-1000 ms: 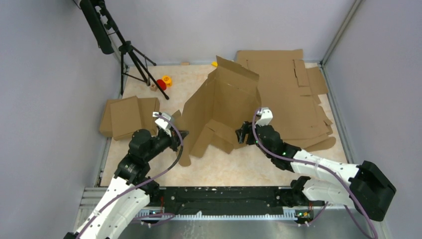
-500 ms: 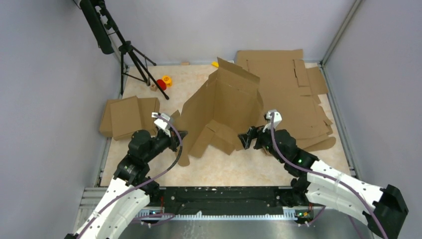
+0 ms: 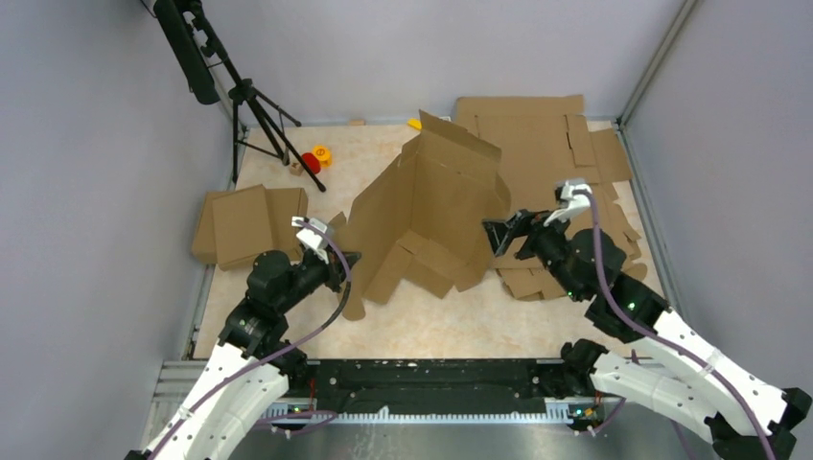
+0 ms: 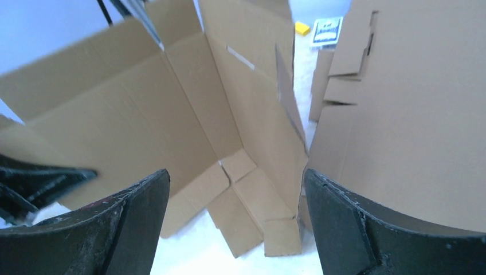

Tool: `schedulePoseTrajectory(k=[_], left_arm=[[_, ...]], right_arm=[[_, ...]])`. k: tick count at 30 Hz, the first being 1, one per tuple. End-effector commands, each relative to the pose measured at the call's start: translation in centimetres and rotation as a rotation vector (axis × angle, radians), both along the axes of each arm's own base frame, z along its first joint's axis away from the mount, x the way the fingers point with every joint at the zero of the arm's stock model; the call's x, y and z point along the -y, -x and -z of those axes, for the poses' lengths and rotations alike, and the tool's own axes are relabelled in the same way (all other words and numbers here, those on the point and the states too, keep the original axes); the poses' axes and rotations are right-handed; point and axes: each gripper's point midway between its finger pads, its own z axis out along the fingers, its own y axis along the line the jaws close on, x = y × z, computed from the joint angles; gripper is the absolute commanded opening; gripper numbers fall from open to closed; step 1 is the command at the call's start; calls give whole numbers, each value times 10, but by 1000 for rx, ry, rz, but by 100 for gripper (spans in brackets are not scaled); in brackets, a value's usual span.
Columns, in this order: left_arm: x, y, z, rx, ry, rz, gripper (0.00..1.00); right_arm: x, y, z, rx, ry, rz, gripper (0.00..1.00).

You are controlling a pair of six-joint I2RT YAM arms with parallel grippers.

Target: Fold the paper box

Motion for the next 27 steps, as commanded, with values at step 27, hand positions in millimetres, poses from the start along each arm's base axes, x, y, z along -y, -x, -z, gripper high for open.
schedulePoseTrajectory(k=[27], left_arm=[[1,11,10,-65,1,19,2]], right_arm=[[33,-61,-16,-355,-589,-105,54]])
